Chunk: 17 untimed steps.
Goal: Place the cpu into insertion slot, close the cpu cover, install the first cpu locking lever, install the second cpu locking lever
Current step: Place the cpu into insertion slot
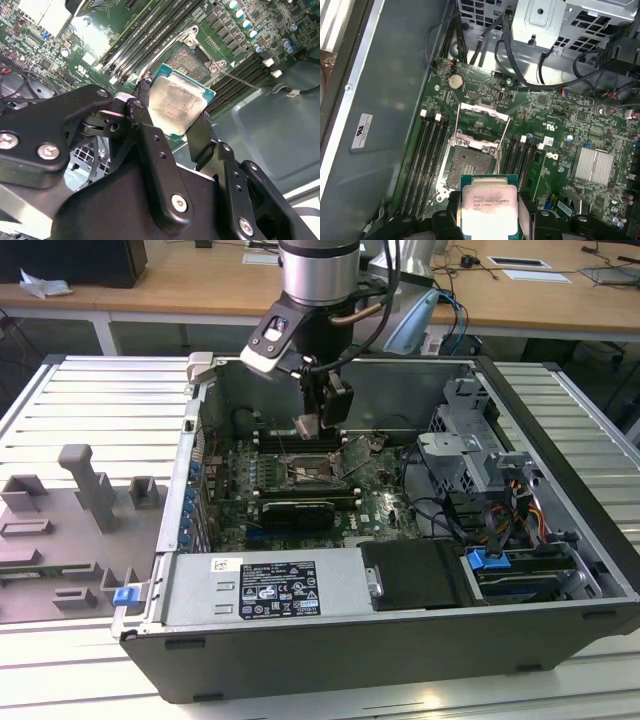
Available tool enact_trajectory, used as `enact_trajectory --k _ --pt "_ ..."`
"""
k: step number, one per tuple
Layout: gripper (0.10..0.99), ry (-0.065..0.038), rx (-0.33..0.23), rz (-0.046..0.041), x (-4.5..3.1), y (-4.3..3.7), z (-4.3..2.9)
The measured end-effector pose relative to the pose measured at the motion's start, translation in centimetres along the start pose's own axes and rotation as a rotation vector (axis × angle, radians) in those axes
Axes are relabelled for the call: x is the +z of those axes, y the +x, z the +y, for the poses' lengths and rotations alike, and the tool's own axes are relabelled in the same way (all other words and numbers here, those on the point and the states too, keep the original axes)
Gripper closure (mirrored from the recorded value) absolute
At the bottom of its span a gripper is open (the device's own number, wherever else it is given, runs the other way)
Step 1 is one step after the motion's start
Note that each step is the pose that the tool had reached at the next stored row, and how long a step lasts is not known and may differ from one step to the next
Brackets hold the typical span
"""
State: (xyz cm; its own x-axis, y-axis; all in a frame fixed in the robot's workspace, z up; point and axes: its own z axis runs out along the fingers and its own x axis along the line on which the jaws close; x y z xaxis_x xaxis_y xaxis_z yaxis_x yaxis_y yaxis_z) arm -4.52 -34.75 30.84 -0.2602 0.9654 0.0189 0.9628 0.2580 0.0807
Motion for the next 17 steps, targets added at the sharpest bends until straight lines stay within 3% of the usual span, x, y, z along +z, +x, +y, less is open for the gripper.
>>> enact_trajectory --k 17 --pt "0.549 -0.001 0.064 -0.0051 0.44 0.16 -0.25"
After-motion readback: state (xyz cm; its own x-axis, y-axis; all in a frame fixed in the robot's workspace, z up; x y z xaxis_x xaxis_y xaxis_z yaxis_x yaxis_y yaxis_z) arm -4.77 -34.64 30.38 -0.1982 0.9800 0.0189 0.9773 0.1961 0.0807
